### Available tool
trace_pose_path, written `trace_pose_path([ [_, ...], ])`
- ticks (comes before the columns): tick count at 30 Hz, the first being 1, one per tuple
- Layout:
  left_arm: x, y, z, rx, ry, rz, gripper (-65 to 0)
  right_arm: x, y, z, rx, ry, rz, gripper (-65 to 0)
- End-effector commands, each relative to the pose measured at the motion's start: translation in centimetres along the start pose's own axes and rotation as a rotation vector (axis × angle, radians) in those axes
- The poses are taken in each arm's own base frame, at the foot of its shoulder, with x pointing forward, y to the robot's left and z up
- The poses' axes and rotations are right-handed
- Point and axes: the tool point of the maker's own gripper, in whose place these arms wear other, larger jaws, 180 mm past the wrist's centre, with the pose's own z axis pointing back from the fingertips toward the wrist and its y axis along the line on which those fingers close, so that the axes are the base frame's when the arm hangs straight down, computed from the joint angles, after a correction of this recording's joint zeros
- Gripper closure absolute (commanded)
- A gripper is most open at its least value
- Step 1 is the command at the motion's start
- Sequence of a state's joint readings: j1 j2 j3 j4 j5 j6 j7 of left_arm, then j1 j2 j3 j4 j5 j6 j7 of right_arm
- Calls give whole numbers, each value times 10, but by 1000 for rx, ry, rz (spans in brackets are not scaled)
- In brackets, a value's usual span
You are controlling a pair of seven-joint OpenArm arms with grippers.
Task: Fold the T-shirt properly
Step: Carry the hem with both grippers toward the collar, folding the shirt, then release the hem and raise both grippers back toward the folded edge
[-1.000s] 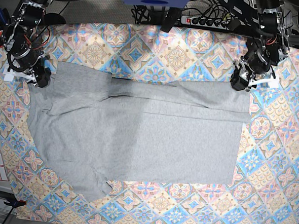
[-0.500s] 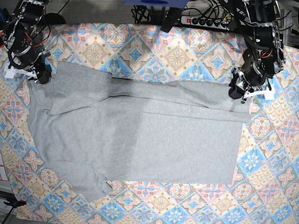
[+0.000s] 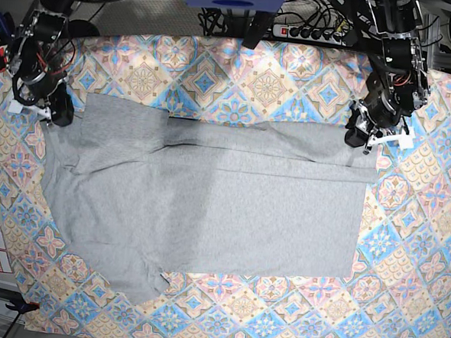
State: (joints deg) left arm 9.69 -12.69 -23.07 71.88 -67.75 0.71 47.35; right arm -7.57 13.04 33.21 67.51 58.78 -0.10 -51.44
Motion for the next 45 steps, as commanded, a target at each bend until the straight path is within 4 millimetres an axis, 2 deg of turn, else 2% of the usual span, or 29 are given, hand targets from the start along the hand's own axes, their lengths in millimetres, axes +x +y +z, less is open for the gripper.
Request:
trace_pose_path([
  [1, 8, -10, 2, -27, -14, -13, 0, 3, 2, -1, 4, 4, 4, -293],
  [6, 8, -9, 2, -26, -14, -15, 0, 2, 10, -15, 17, 20, -37, -290],
  [8, 8, -9, 2, -26, -14, -15, 0, 3, 14, -17, 26, 21, -40, -265],
  [13, -1, -7, 7, -23, 32, -25, 0, 4, 14, -15, 31, 19, -37, 0],
  [15, -3, -12, 13, -31, 37, -56, 0, 5, 13, -12, 29, 15, -30, -1],
  [18, 0, -17, 27, -37, 24, -111, 0, 12, -3, 5, 4, -23, -18, -2],
  [20, 2, -12, 36, -20, 21, -140, 0, 19, -7, 17, -2, -50, -2, -2],
  [26, 2, 6, 59, 29, 30, -191, 0, 22, -21, 41, -39, -71, 65, -2],
  [30, -2, 10, 76, 47, 39, -243, 0, 15, -35, 50, -71, -59, 77, -2],
  [38, -19, 44, 97, 129, 79, -245, 0, 0, -70, 66, -150, -22, 77, -2],
  [45, -25, 55, 102, 153, 91, -237, 0, -2, -74, 68, -158, -18, 77, -6],
])
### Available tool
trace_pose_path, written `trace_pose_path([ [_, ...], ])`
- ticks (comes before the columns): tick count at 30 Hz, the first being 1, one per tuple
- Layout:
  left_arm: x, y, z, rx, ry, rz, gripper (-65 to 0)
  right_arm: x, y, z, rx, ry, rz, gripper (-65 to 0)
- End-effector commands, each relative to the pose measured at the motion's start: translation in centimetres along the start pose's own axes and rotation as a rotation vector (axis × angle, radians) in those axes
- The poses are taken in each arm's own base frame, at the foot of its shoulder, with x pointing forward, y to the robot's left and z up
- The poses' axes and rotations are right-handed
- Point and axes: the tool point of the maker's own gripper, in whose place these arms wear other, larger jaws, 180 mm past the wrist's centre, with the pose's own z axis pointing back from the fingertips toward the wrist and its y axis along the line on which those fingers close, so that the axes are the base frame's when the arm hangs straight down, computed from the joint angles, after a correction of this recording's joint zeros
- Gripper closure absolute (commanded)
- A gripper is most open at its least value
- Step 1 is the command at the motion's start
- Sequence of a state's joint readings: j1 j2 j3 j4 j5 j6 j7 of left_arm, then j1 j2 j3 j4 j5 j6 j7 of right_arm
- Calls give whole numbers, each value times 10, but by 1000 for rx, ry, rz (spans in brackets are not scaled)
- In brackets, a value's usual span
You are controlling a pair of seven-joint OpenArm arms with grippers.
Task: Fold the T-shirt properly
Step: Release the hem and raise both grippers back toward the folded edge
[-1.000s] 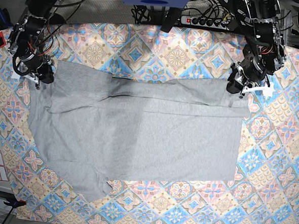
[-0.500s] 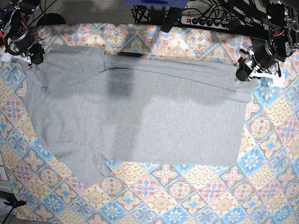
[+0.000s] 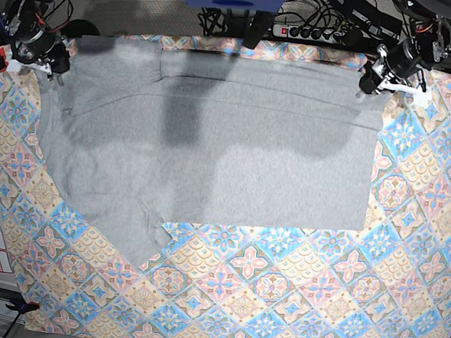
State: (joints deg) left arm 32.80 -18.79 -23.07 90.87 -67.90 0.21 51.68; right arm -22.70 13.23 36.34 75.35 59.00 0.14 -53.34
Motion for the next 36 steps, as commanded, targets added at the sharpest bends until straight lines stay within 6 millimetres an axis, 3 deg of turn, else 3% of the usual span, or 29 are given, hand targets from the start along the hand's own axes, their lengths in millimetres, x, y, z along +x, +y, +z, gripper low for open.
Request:
trace_pose_path([
  [1, 9, 0, 4, 2, -28, -15, 0, 17, 3, 5, 4, -44, 23, -16],
  [4, 6, 0, 4, 2, -17, -15, -5, 16, 4, 5, 5, -43, 24, -86],
  [8, 3, 4, 6, 9, -8, -8, -176, 17, 3, 6, 4, -45, 22, -170],
  [12, -10, 15, 12, 34, 16, 3, -286, 25, -2, 10, 0, -73, 1, -185],
  [17, -21, 28, 19, 65, 37, 13, -300, 42, -11, 22, -9, -130, -37, -186],
  [20, -18, 28, 20, 65, 28, 7, -300, 45, -13, 24, -10, -141, -42, -187],
  [23, 7, 13, 31, 36, -45, -23, -299, 53, 0, 29, 11, -166, -8, -187],
  [29, 56, -49, 46, -87, -196, -128, -299, 72, 33, 42, 68, -230, 70, -186],
  [33, 78, -69, 45, -132, -251, -147, -299, 75, 36, 43, 72, -243, 72, -185],
  [36, 92, -80, 41, -160, -279, -143, -299, 84, 51, 40, 100, -265, 72, -185],
])
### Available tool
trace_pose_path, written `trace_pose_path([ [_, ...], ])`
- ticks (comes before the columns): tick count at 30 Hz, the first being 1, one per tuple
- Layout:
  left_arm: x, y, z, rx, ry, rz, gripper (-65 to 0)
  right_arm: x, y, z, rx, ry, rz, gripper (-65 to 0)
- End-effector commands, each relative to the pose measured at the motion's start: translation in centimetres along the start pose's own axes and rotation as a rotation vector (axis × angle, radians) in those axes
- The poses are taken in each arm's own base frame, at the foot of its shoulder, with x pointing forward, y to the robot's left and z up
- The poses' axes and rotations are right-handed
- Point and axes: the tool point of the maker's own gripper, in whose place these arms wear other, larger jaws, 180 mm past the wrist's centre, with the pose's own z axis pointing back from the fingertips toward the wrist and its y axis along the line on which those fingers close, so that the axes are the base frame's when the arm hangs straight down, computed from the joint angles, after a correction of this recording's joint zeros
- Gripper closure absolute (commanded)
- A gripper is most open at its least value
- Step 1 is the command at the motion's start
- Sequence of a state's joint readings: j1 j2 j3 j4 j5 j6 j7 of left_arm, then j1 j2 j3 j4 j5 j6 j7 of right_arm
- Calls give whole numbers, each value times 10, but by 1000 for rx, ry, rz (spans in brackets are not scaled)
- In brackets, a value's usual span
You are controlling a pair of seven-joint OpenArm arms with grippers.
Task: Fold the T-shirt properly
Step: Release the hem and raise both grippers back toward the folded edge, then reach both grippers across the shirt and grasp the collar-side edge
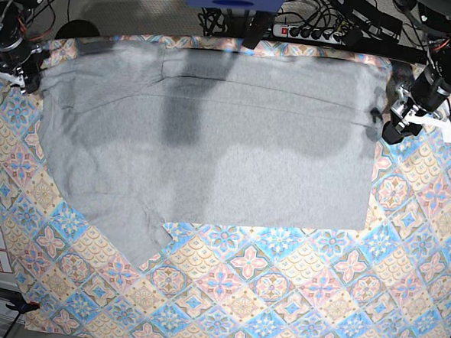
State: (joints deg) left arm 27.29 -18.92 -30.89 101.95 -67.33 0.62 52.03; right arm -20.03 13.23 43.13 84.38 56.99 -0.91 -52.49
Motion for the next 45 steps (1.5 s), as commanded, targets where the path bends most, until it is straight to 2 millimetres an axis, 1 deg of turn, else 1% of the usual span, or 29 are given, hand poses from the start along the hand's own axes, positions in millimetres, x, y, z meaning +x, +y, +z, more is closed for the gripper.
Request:
trace_pose_path([
  [1, 14, -7, -2, -25, -34, -10, -299, 23, 12, 4, 27, -58, 35, -185],
  [3, 20, -4, -10, -25, -44, 17, -299, 36, 9, 7, 5, -96, 45, -186],
  [5, 26, 2, -20, -21, -50, 52, -299, 48, 13, 9, 1, -134, 54, -188],
  [7, 33, 6, -32, -22, -58, 91, -299, 56, 25, 8, 26, -157, 55, -188],
  [10, 45, 6, -48, -29, -73, 132, -303, 63, 41, 4, 61, -174, 50, -188],
  [12, 54, 5, -58, -22, -84, 131, -306, 67, 53, 0, 88, -184, 46, -188],
  [14, 64, 3, -68, -8, -97, 122, -306, 63, 70, -9, 117, -155, 67, -188],
  [15, 71, 1, -72, -1, -106, 112, -306, 65, 83, -12, 137, -141, 92, -188],
  [17, 81, -3, -80, 8, -119, 100, -306, 57, 102, -20, 171, -106, 125, -188],
  [19, 92, -6, -90, 17, -130, 101, -306, 47, 116, -28, 193, -72, 151, -188],
  [21, 97, -12, -104, 23, -118, 94, -306, 41, 126, -35, 208, -48, 161, -188],
  [23, 100, -20, -117, 35, -101, 68, -306, 35, 130, -40, 215, -28, 163, -188],
  [27, 98, -41, -149, 68, -40, -22, -306, 22, 141, -51, 231, 14, 174, -188],
  [29, 95, -47, -162, 88, -15, -66, -305, 22, 144, -51, 236, 14, 178, -188],
  [31, 95, -48, -170, 112, -4, -94, -302, 22, 144, -51, 235, 15, 177, -188],
  [36, 110, -39, -170, 177, -77, -168, -300, 23, 143, -51, 234, 11, 174, -188],
  [39, 113, -34, -170, 209, -100, -209, -304, 23, 143, -51, 234, 11, 174, -188],
  [41, 108, -24, -172, 236, -88, -213, -304, 23, 143, -51, 234, 11, 174, -188],
  [45, 90, 2, -180, 285, -59, -179, -303, 22, 143, -51, 234, 14, 176, -188],
])
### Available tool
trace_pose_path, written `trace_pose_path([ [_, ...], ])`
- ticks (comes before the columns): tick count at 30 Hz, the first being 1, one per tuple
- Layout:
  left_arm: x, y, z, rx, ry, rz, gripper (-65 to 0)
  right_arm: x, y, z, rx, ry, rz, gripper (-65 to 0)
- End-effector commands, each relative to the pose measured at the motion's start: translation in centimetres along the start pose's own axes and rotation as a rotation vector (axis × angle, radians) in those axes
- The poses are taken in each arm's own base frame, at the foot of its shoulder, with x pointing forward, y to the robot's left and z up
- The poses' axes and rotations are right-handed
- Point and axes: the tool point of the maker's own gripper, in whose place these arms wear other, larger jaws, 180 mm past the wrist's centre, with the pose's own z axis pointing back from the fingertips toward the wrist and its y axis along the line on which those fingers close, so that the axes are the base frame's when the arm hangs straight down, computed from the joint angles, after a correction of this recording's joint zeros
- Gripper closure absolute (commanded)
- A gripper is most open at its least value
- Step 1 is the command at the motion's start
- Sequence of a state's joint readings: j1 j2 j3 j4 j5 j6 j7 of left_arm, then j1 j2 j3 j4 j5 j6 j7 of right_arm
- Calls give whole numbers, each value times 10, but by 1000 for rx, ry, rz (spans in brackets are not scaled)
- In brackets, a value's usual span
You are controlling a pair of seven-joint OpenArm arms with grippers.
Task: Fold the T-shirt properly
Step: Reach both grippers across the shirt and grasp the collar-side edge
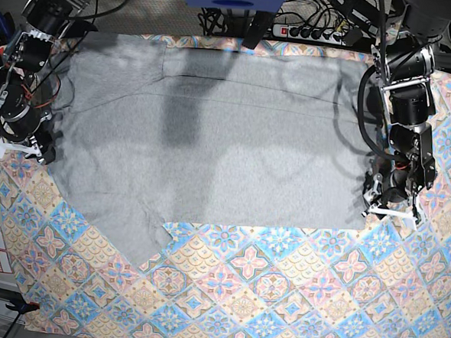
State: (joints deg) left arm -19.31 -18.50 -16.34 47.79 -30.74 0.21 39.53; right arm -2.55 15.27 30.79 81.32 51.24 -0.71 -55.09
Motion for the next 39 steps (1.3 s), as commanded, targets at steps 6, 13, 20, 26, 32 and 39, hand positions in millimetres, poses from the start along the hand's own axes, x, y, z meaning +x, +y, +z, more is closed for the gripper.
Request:
trace_pose_path([
  [6, 0, -6, -6, -9, -20, 17, -301, 19, 11, 5, 33, -47, 27, -188],
  [13, -28, -37, -13, -58, 39, -34, -299, 19, 13, 5, 36, -46, 29, -188],
  [20, -49, -63, -16, -105, 80, -99, -272, 19, 13, 5, 36, -47, 28, -188],
  [26, -59, -79, -12, -209, 121, -144, -36, 19, 11, 5, 33, -49, 24, -188],
  [32, -50, -92, -4, -255, 105, -178, 0, 19, 11, 4, 32, -50, 22, -188],
  [39, -41, -93, 20, -283, 42, -244, 0, 42, 16, -14, 32, -37, 15, -189],
])
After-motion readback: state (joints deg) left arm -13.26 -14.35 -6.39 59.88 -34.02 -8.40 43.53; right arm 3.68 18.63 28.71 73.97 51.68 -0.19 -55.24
